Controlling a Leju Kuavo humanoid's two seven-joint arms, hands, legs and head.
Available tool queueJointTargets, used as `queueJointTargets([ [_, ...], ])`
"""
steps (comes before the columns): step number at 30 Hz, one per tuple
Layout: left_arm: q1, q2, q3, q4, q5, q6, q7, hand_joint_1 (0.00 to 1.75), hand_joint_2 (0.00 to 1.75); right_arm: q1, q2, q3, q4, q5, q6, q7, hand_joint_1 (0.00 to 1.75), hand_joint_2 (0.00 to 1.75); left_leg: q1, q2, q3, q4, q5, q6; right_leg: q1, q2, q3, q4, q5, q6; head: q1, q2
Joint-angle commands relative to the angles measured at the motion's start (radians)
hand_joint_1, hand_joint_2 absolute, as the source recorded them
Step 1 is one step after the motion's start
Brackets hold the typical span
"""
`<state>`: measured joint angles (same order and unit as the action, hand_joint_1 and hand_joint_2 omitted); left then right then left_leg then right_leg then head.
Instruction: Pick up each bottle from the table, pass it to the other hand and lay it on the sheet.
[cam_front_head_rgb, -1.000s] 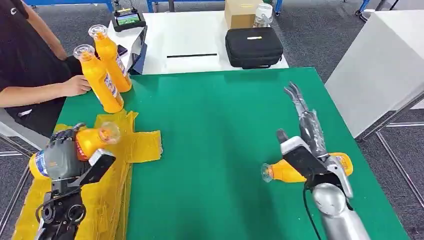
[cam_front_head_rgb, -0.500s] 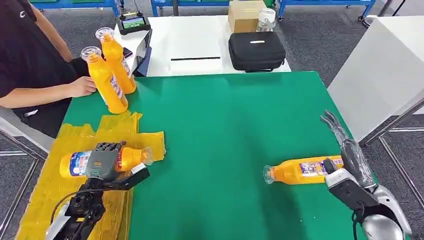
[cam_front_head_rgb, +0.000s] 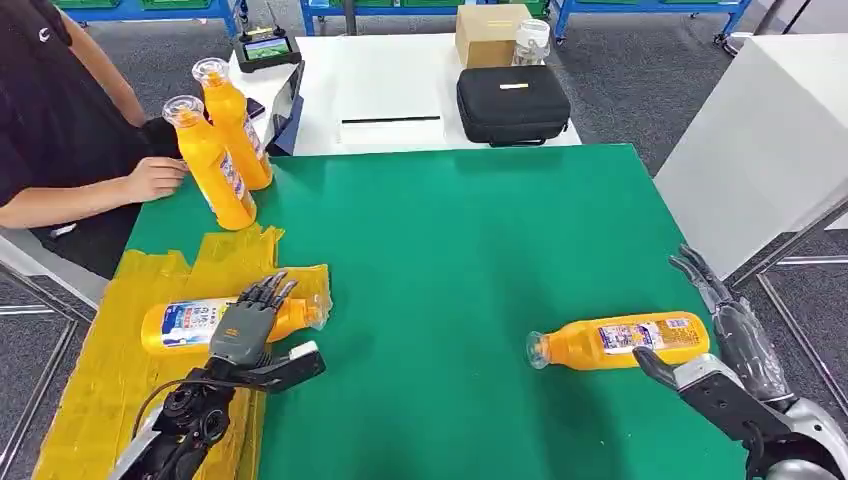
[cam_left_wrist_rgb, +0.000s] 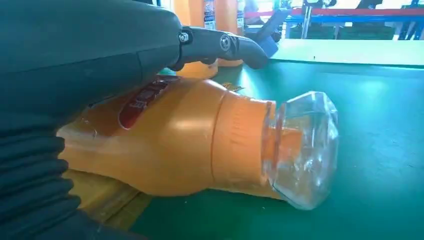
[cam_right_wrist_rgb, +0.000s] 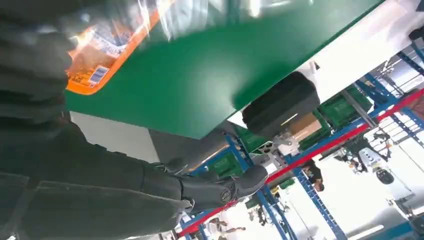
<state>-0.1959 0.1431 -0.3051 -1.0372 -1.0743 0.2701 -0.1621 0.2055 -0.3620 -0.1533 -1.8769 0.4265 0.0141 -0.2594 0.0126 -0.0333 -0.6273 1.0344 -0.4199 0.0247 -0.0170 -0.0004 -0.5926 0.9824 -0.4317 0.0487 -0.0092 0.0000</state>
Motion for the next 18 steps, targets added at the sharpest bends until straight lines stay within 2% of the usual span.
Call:
queueJointTargets([
  [1,0.091,0.025,0.006,-0.140,0.250,-0.179,-0.058,0.00,0.00,0.083,-0.004,-0.123,0.006,0.058,0.108,0.044,0.00,1.75,0.000,0.002,0.001,-0.001,0.000,-0.001,0.001,0.000,0.001,-0.001,-0.001,-0.002,0.000,0.000],
  [5,0.154,0.017,0.094,-0.301,0.520,-0.289,-0.116,0.00,0.00,0.092,-0.004,-0.230,0.045,0.106,0.165,0.047,0.00,1.75,0.000,0.003,0.001,-0.001,-0.001,0.000,0.000,0.001,0.001,-0.001,-0.001,-0.002,0.000,0.000],
  [9,0.238,-0.049,0.305,-0.554,0.958,-0.261,-0.227,0.00,0.00,0.048,-0.014,-0.273,0.095,0.254,0.187,0.081,0.00,1.75,0.001,0.006,0.000,0.000,-0.002,0.000,0.001,0.004,-0.001,-0.001,0.000,-0.002,0.000,0.000],
  [12,0.249,-0.041,0.311,-0.586,0.970,-0.269,-0.212,0.00,0.00,0.044,-0.015,-0.276,0.101,0.256,0.190,0.081,0.00,1.75,0.001,0.008,-0.005,0.000,-0.002,0.000,0.001,0.005,-0.007,0.000,0.001,-0.002,0.000,0.000],
  [14,0.249,-0.041,0.311,-0.586,0.970,-0.269,-0.212,0.00,0.00,0.044,-0.015,-0.276,0.101,0.256,0.190,0.081,0.00,1.75,0.000,0.012,-0.002,-0.002,-0.002,-0.001,0.001,0.008,-0.005,-0.002,0.000,-0.003,0.000,0.000],
  [16,0.269,-0.071,0.366,-0.636,1.110,-0.243,-0.307,0.00,0.00,0.061,-0.026,-0.281,0.104,0.269,0.208,0.092,0.00,1.75,0.000,0.011,-0.003,-0.002,-0.002,-0.001,0.000,0.007,-0.006,-0.001,0.000,-0.003,0.000,0.000],
  [18,0.285,-0.079,0.401,-0.707,1.167,-0.239,-0.320,0.00,0.00,0.078,-0.022,-0.311,0.107,0.268,0.226,0.090,0.00,1.75,0.000,0.010,-0.003,-0.001,-0.003,0.000,0.001,0.006,-0.005,-0.001,-0.001,-0.002,0.000,0.000],
])
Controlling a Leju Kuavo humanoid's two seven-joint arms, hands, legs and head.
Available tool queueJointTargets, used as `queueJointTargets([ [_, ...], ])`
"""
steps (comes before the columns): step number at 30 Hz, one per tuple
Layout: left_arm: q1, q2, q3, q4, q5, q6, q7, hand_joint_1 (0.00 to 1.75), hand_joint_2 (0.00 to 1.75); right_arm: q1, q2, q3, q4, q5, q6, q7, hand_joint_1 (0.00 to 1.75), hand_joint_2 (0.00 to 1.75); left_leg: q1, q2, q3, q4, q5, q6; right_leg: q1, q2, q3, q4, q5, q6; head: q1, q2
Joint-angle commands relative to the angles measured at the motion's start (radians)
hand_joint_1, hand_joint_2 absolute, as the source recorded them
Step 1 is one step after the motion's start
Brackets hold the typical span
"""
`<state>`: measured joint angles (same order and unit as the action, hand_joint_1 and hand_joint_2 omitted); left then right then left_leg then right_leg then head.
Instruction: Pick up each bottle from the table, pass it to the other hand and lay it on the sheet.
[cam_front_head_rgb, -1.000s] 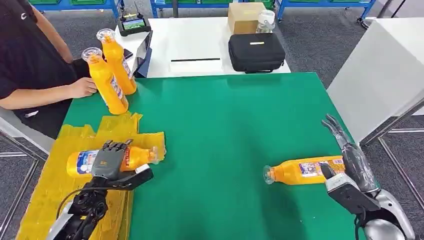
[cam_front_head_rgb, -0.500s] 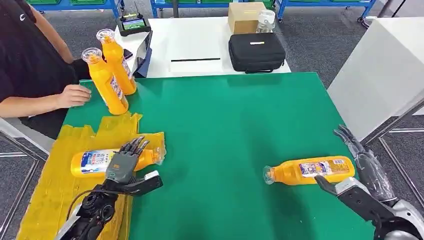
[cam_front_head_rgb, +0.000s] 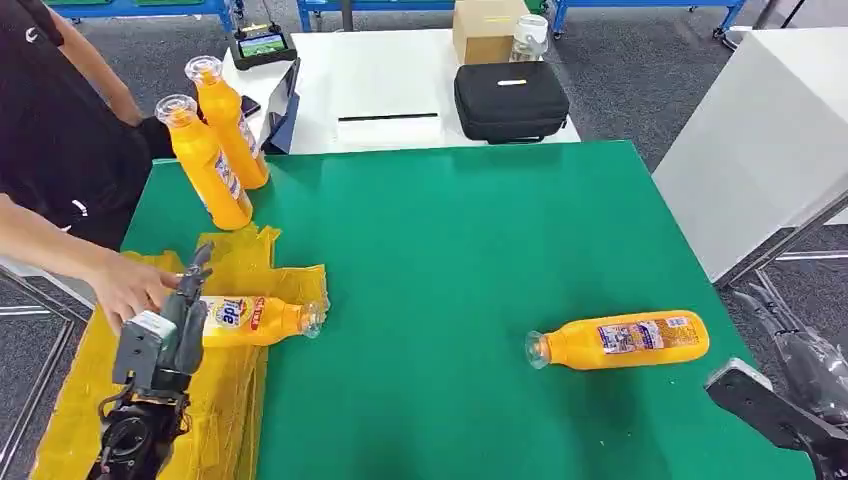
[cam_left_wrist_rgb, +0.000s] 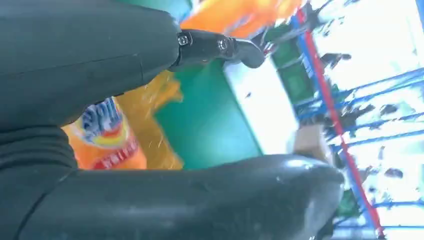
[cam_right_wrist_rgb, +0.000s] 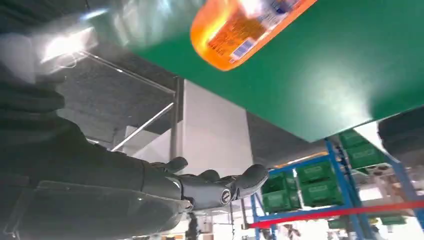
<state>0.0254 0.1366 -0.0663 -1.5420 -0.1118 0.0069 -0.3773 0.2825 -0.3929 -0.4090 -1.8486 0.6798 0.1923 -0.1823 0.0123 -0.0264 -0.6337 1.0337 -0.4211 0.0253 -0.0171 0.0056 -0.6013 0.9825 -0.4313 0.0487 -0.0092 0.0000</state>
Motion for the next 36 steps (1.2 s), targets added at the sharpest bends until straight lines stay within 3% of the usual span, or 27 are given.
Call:
queueJointTargets([
  [1,0.064,-0.080,0.177,-0.229,0.232,0.028,-0.102,0.00,0.00,0.027,0.008,-0.073,0.073,0.022,0.063,0.008,0.00,1.75,0.001,0.003,0.003,0.000,-0.002,0.000,0.001,0.000,0.004,-0.001,-0.002,-0.003,0.000,0.000],
  [13,0.028,-0.075,0.145,-0.164,0.258,0.032,-0.071,0.00,0.00,-0.001,-0.026,-0.033,0.133,0.103,0.053,0.015,0.00,1.75,0.001,0.002,0.000,-0.001,-0.001,-0.001,0.001,0.000,0.000,-0.002,-0.001,-0.002,0.000,0.000],
  [24,-0.076,-0.079,0.046,-0.067,0.257,0.048,-0.053,0.00,0.00,-0.235,-0.085,0.499,0.419,0.298,-0.111,0.154,0.00,1.75,0.001,0.009,0.004,-0.003,0.000,-0.001,0.002,0.005,0.003,-0.004,0.002,-0.002,0.000,0.000],
  [34,-0.092,-0.085,0.062,-0.065,0.289,0.053,-0.055,0.00,0.00,-0.285,-0.090,0.607,0.453,0.305,-0.091,0.168,0.00,1.75,0.001,0.008,0.003,-0.002,-0.001,0.000,0.001,0.004,0.002,-0.002,0.001,-0.002,0.000,0.000],
  [36,-0.102,-0.086,0.066,-0.055,0.301,0.049,-0.052,0.00,0.00,-0.339,-0.093,0.643,0.502,0.307,-0.078,0.167,0.00,1.75,0.001,0.008,0.003,-0.002,-0.001,0.000,0.001,0.004,0.002,-0.002,0.001,-0.002,0.000,0.000],
])
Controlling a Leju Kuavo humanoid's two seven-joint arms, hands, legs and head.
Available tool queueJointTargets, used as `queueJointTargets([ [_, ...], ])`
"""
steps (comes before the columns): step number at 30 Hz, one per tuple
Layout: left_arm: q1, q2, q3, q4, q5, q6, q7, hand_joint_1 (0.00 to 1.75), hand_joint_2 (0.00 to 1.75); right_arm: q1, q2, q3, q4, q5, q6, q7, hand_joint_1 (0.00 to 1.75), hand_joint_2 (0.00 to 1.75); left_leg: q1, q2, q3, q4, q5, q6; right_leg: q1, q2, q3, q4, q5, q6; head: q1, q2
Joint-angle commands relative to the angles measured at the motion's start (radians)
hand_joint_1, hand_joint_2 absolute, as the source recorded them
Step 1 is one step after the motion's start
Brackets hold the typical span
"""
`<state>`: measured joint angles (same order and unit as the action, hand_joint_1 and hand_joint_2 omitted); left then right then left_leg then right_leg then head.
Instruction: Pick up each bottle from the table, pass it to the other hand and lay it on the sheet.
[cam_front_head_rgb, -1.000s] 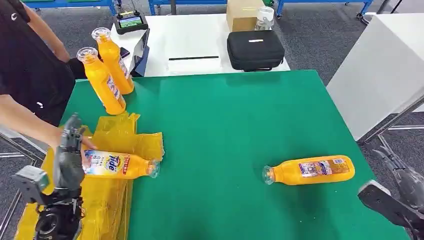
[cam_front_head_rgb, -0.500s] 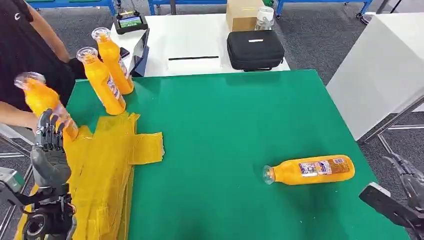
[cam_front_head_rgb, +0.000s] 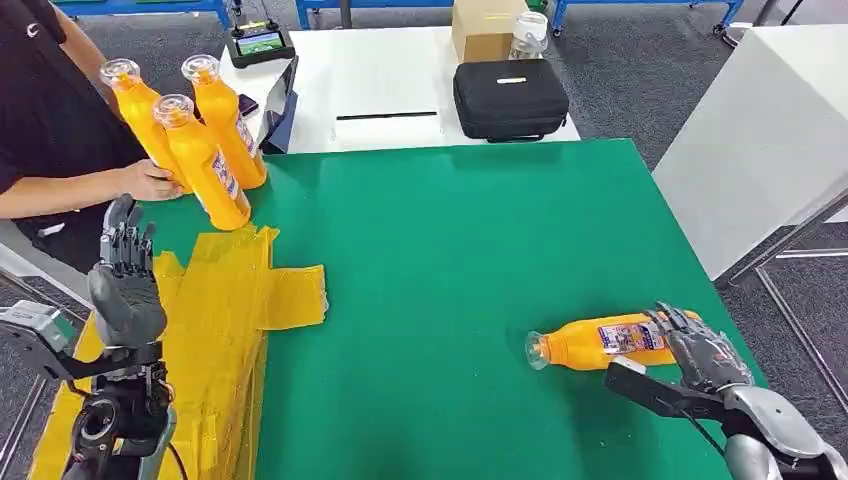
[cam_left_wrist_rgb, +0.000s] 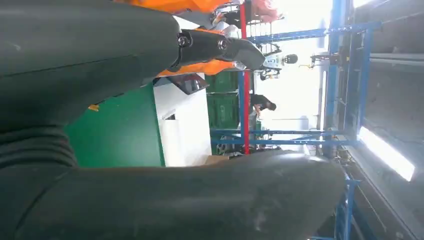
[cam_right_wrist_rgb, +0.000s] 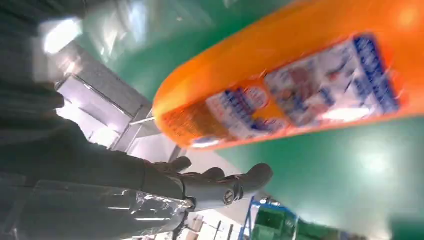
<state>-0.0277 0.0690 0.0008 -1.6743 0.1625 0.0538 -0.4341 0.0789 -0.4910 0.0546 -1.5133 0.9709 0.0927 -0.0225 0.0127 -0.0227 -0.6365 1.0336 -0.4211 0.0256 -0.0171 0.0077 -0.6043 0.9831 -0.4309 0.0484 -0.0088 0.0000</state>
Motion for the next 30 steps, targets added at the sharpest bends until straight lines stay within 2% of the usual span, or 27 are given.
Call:
queueJointTargets([
  [1,-0.055,-0.017,0.001,0.082,0.028,0.002,0.004,0.00,0.00,-0.152,0.006,0.186,0.183,0.014,0.023,0.007,0.00,1.75,0.000,0.005,0.006,-0.002,-0.001,0.000,0.001,0.002,0.006,-0.003,0.000,-0.002,0.000,0.000],
  [5,-0.082,-0.015,0.000,0.113,0.052,-0.007,0.007,0.00,0.00,-0.225,-0.010,0.242,0.270,0.017,0.033,0.009,0.00,1.75,0.000,0.006,0.006,-0.003,0.000,0.000,0.001,0.003,0.005,-0.003,0.001,-0.003,0.000,0.000],
  [6,-0.084,-0.016,-0.001,0.114,0.060,-0.012,0.009,0.00,0.00,-0.228,-0.013,0.245,0.275,0.022,0.029,0.018,0.00,1.75,0.000,0.003,0.002,-0.001,0.000,0.000,0.001,0.002,0.001,-0.002,0.001,-0.002,0.000,0.000],
  [9,-0.085,-0.017,-0.002,0.114,0.060,-0.012,0.009,0.00,0.00,-0.227,-0.016,0.244,0.277,0.022,0.029,0.017,0.00,1.75,0.000,0.005,0.005,-0.002,0.000,0.000,0.001,0.001,0.005,-0.003,0.001,-0.003,-0.001,0.000],
  [11,-0.084,-0.017,-0.004,0.115,0.059,-0.012,0.009,0.00,0.00,-0.224,-0.018,0.244,0.276,0.022,0.028,0.018,0.00,1.75,0.000,0.001,0.002,-0.001,0.000,0.000,0.001,0.000,0.002,-0.002,0.000,-0.001,0.000,0.000],
  [18,-0.084,-0.017,-0.004,0.115,0.059,-0.012,0.009,0.00,0.00,-0.224,-0.018,0.244,0.276,0.022,0.028,0.018,0.00,1.75,0.000,0.001,0.005,-0.002,0.000,0.000,0.001,-0.001,0.005,-0.002,0.000,-0.002,0.000,0.000],
  [21,-0.084,-0.017,-0.004,0.115,0.059,-0.012,0.009,0.00,0.00,-0.224,-0.018,0.244,0.276,0.022,0.028,0.018,0.00,1.75,0.000,0.001,0.001,-0.001,0.000,0.000,0.000,0.000,0.002,-0.001,0.000,-0.001,0.000,0.000],
  [26,-0.065,-0.020,-0.008,0.102,0.070,-0.020,0.010,0.00,0.00,-0.183,-0.028,0.232,0.244,0.103,-0.007,0.087,0.00,1.75,0.000,0.001,0.005,-0.002,0.000,0.000,0.001,-0.001,0.005,-0.002,-0.001,-0.002,0.000,0.000],
  [27,-0.057,-0.022,-0.008,0.095,0.072,-0.024,0.008,0.00,0.00,-0.168,-0.026,0.221,0.236,0.125,-0.007,0.097,0.00,1.75,0.000,0.000,0.001,-0.001,0.000,0.000,0.000,-0.001,0.001,-0.001,0.000,-0.001,0.000,0.000],
  [29,-0.062,-0.025,-0.010,0.098,0.073,-0.026,0.007,0.00,0.00,-0.187,-0.019,0.211,0.264,0.156,0.003,0.102,0.00,1.75,0.000,0.000,0.006,-0.002,-0.001,0.000,0.001,-0.003,0.006,-0.003,-0.001,-0.003,0.000,0.000],
  [30,-0.066,-0.025,-0.011,0.100,0.076,-0.029,0.008,0.00,0.00,-0.202,-0.018,0.211,0.282,0.161,0.007,0.102,0.00,1.75,0.000,0.000,0.003,-0.001,0.000,0.000,0.000,-0.001,0.003,-0.002,-0.001,-0.002,0.000,0.000],
])
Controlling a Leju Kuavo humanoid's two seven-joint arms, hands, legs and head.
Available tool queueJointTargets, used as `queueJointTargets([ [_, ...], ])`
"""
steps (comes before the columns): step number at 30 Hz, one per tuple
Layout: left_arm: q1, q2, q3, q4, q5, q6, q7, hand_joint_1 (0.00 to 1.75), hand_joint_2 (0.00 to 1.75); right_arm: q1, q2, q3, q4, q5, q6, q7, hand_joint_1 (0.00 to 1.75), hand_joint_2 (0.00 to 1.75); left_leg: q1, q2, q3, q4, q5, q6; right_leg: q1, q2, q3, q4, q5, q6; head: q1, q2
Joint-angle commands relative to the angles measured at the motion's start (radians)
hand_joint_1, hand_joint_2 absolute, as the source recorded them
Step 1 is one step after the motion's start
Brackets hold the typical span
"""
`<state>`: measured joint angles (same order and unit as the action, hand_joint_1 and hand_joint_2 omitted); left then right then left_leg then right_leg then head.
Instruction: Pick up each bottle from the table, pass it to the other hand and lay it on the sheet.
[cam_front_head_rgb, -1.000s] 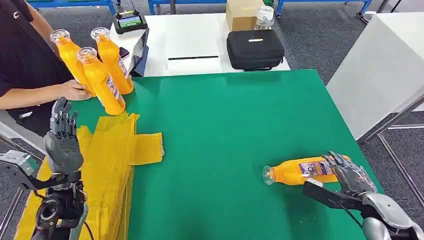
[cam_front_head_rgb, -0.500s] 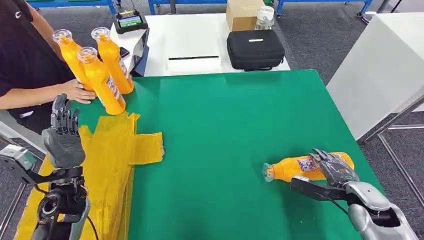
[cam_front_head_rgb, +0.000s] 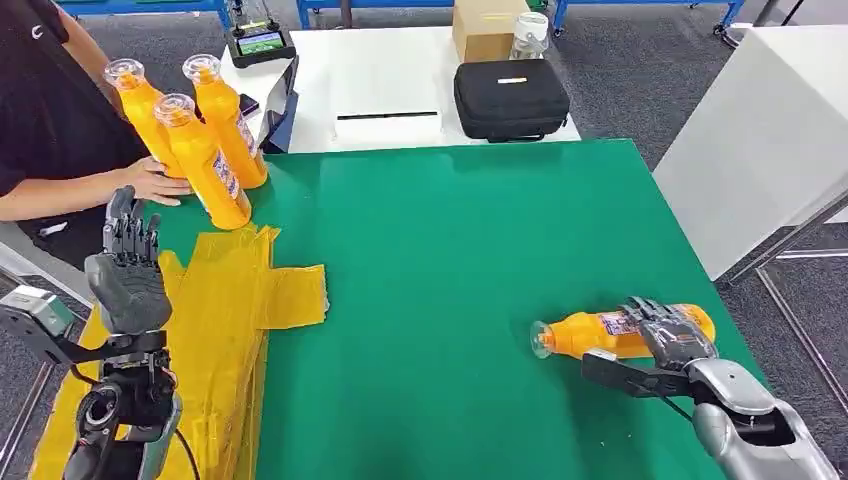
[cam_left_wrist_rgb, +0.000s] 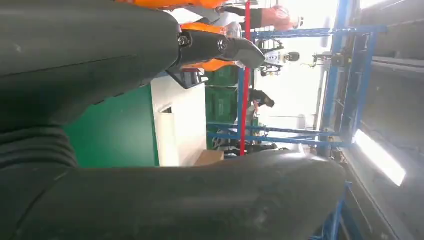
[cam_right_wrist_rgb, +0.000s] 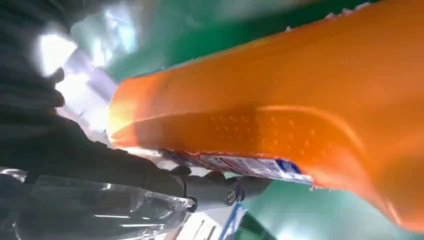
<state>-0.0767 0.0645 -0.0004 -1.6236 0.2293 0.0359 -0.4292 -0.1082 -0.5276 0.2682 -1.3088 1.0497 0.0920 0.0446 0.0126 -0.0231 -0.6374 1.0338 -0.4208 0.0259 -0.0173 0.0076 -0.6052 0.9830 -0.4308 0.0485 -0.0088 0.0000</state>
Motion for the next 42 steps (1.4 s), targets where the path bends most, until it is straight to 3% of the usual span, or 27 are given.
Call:
queueJointTargets([
  [1,-0.025,-0.021,-0.013,0.056,0.009,-0.009,0.002,0.00,0.00,-0.032,0.021,-0.005,0.103,0.087,0.011,0.032,0.00,1.75,0.000,0.001,0.003,-0.001,0.000,0.000,0.001,-0.001,0.003,-0.001,0.000,-0.001,0.000,0.000],
  [5,-0.032,-0.014,-0.016,0.079,0.026,-0.013,0.003,0.00,0.00,-0.035,-0.016,-0.016,0.146,0.092,0.014,0.016,0.00,1.75,0.000,0.001,0.005,-0.002,0.000,0.000,0.001,-0.001,0.005,-0.002,0.000,-0.002,0.000,0.000],
  [9,-0.023,-0.013,-0.024,0.078,0.034,-0.014,-0.003,0.00,0.00,0.045,-0.061,-0.070,0.100,0.070,0.014,-0.002,0.00,1.75,0.000,-0.002,0.002,-0.001,0.000,0.000,0.000,-0.004,0.004,-0.002,-0.001,-0.001,0.000,0.000],
  [15,-0.035,0.001,-0.027,0.099,0.048,-0.015,-0.009,0.00,0.00,0.026,-0.099,-0.078,0.152,0.058,0.034,-0.003,0.00,1.75,-0.001,0.001,0.004,-0.001,-0.001,0.000,0.000,-0.001,0.004,-0.002,-0.001,-0.002,0.000,0.000],
  [16,-0.039,0.001,-0.028,0.104,0.050,-0.015,-0.009,0.00,0.00,0.033,-0.104,-0.081,0.159,0.058,0.034,-0.003,0.21,1.75,-0.001,0.000,0.003,-0.001,0.000,0.000,0.000,-0.002,0.004,-0.002,-0.001,-0.002,0.000,0.000],
  [17,-0.046,0.003,-0.031,0.112,0.055,-0.017,-0.011,0.00,0.00,0.040,-0.103,-0.089,0.175,0.040,0.047,-0.011,1.75,1.75,0.000,-0.001,0.001,-0.001,0.000,0.000,0.000,-0.002,0.002,-0.001,0.000,-0.001,0.000,0.000],
  [23,-0.089,-0.007,-0.034,0.125,0.062,-0.018,-0.004,0.00,0.00,0.018,-0.049,-0.099,0.264,0.000,0.059,-0.037,1.75,1.75,0.000,-0.001,0.005,-0.002,0.000,-0.001,0.001,-0.003,0.006,-0.003,0.000,-0.002,0.000,0.000],
  [31,-0.097,-0.007,-0.034,0.125,0.062,-0.017,0.002,0.00,0.00,0.013,-0.042,-0.095,0.264,0.003,0.058,-0.032,1.75,1.75,0.001,-0.001,0.007,-0.002,0.000,0.000,0.002,-0.003,0.008,-0.004,0.000,-0.002,0.000,0.000],
  [37,-0.100,0.001,-0.020,0.126,0.063,-0.017,0.002,0.00,0.00,-0.017,-0.001,-0.071,0.307,-0.056,0.091,-0.087,1.75,1.75,0.002,0.001,0.008,-0.002,0.000,-0.001,0.002,-0.001,0.009,-0.004,0.001,-0.002,0.000,0.000],
  [42,-0.120,0.010,-0.031,0.154,0.063,-0.017,0.002,0.00,0.00,-0.101,0.026,-0.022,0.397,-0.176,0.111,-0.185,1.75,1.75,0.002,0.004,0.010,-0.002,0.000,-0.001,0.003,0.001,0.010,-0.005,0.001,-0.002,0.000,0.000],
])
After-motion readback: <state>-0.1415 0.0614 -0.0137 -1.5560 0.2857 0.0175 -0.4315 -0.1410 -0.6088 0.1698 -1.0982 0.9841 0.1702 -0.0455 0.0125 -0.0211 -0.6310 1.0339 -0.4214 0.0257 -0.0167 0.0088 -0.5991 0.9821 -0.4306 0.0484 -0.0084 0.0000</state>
